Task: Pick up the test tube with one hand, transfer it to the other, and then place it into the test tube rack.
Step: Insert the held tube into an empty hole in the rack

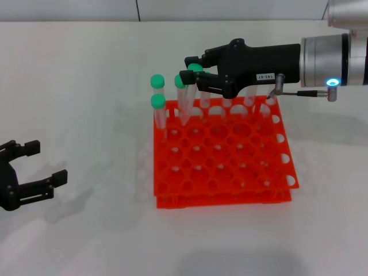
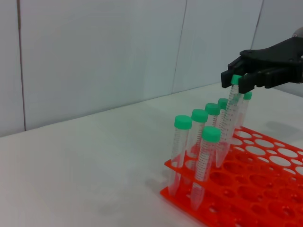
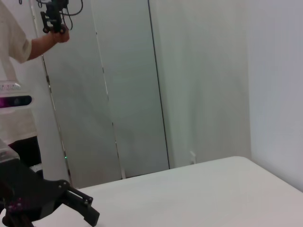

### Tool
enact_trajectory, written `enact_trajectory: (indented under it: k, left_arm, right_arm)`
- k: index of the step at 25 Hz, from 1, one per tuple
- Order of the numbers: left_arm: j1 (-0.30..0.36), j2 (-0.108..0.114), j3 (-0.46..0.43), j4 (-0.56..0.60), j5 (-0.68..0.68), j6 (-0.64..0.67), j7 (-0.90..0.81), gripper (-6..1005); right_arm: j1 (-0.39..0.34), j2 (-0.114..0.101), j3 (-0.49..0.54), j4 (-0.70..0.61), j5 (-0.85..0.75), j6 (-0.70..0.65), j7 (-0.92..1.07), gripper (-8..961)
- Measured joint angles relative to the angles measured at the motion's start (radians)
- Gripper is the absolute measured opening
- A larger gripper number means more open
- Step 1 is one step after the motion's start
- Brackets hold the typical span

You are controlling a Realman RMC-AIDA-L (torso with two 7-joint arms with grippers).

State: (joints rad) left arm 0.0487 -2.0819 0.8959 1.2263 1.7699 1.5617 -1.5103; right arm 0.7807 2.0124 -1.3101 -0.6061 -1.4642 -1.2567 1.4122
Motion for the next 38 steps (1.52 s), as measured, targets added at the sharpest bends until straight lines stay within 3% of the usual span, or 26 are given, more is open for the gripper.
enact_trajectory:
  k: [38]
  left_arm:
    - [-0.028,0.0,0.006,-0.028,0.016,0.026,0.001,893]
  right_arm:
    - [0.029,0.005,-0.126,-0.005,-0.008,0.116,0.027,308]
